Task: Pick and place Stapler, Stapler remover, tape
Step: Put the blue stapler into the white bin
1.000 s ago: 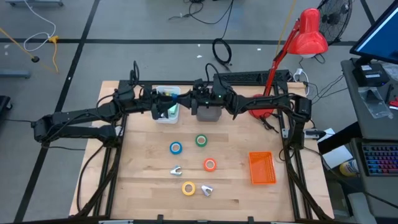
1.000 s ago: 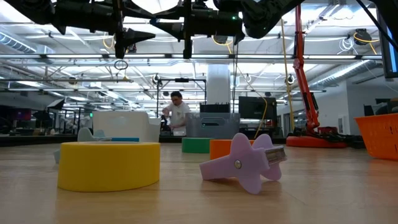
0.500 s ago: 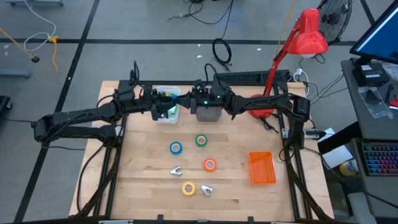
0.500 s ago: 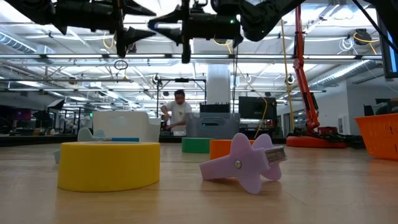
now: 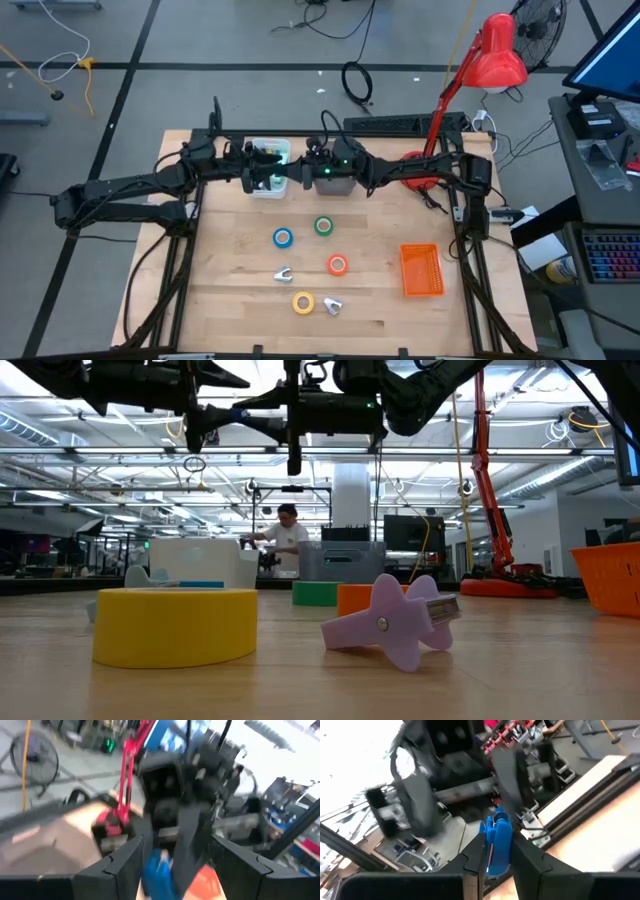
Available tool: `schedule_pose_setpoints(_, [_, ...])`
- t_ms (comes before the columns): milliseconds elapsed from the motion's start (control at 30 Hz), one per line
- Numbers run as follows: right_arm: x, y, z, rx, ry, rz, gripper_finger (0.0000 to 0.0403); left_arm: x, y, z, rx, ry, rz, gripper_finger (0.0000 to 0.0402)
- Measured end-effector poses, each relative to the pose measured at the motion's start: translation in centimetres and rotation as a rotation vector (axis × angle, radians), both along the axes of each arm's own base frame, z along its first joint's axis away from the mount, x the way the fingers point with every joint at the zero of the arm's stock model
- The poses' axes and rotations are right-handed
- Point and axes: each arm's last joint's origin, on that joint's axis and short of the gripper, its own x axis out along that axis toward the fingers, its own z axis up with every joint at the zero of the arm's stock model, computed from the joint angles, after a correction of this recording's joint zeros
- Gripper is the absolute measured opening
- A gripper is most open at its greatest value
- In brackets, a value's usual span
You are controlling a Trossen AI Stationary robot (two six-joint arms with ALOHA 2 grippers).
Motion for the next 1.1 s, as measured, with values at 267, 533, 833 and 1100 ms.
schedule_pose_setpoints(267, [-0.02, -0.04, 0.02, -0.02, 0.001, 0.002, 0.0059, -0.47, 0.71, -0.91, -0.064, 0.082, -0.021, 0.0227])
schedule_pose_setpoints(533, [-0.01, -0.04, -0.01, -0.019, 0.004, 0.002, 0.0059, -0.56, 0.87, -0.67, -0.093, 0.055, -0.043, 0.0227])
schedule_pose_setpoints(833, [-0.01, -0.04, 0.03, -0.024, 0.003, 0.001, 0.0059, -0.56, 0.88, -0.68, -0.117, 0.053, -0.039, 0.0205])
schedule_pose_setpoints(1100, [0.04, 0.31, 0.18, -0.036, -0.003, 0.009, 0.0059, -0.57, 0.93, -0.4, -0.1, 0.027, -0.032, 0.014])
